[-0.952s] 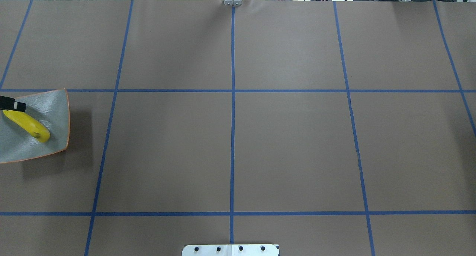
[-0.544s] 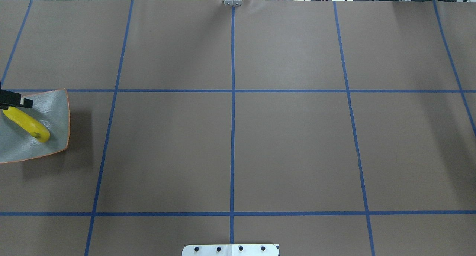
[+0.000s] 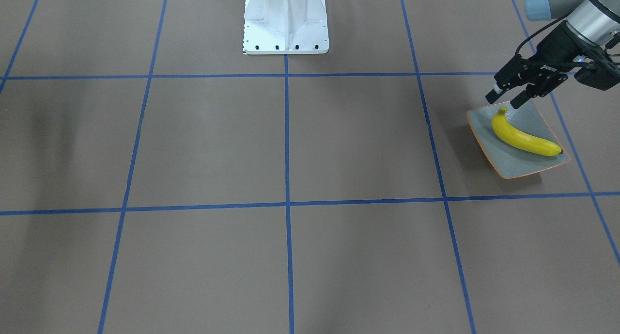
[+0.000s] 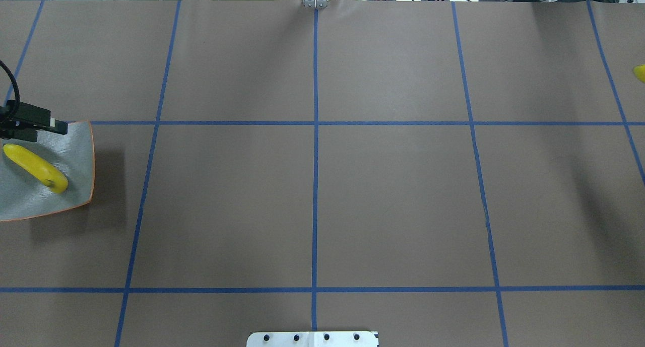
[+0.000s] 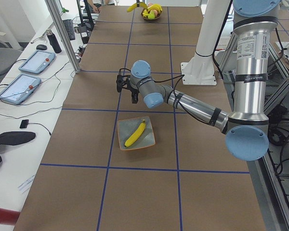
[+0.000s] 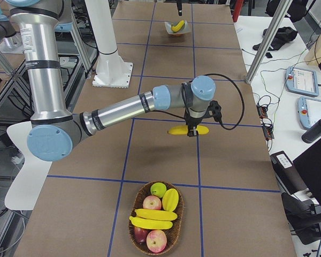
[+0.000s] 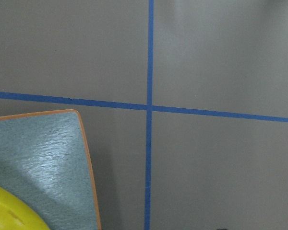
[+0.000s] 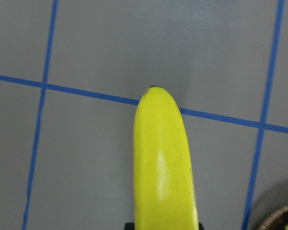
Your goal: Transfer all bananas from basket to plate
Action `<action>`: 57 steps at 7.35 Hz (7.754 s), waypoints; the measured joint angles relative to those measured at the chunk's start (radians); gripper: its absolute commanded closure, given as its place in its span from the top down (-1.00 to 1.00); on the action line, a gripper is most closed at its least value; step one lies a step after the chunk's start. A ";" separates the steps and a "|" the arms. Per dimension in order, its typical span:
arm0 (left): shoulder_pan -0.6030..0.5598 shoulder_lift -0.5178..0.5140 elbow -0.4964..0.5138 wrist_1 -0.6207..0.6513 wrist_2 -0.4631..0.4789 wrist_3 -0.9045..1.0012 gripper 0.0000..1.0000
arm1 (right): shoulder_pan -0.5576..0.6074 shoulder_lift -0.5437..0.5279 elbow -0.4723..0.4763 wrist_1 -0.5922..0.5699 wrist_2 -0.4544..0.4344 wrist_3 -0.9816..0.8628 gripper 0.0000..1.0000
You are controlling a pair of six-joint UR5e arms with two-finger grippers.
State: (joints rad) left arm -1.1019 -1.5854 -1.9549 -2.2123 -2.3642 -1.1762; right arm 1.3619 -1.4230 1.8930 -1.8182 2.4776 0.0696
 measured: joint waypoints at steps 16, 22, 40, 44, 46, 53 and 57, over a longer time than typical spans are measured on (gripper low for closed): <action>0.402 -0.720 0.284 -0.059 0.264 -0.901 0.98 | -0.618 0.439 0.000 0.451 -0.247 0.999 -1.00; 0.444 -0.738 0.337 -0.160 0.352 -0.922 0.95 | -0.618 0.441 0.008 0.506 -0.241 1.075 -1.00; 0.465 -0.737 0.333 -0.159 0.354 -0.942 -1.00 | -0.626 0.425 0.079 0.507 -0.231 1.087 1.00; 0.400 -0.512 0.160 -0.148 0.326 -0.901 -1.00 | -0.534 0.286 0.157 0.506 -0.176 1.088 1.00; 0.299 -0.291 0.065 -0.135 0.285 -0.814 -1.00 | -0.493 0.213 0.161 0.504 -0.188 1.088 1.00; 0.199 -0.127 0.000 0.548 0.341 -0.422 -1.00 | -0.458 0.106 0.137 0.504 -0.230 1.088 1.00; 0.116 -0.150 0.086 0.712 0.341 -0.427 -1.00 | -0.454 0.076 0.137 0.504 -0.233 1.087 1.00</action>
State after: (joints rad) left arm -0.9859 -1.7355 -1.8690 -1.5007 -2.0230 -1.6029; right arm 0.9078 -1.3475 2.0299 -1.3143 2.2441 1.1563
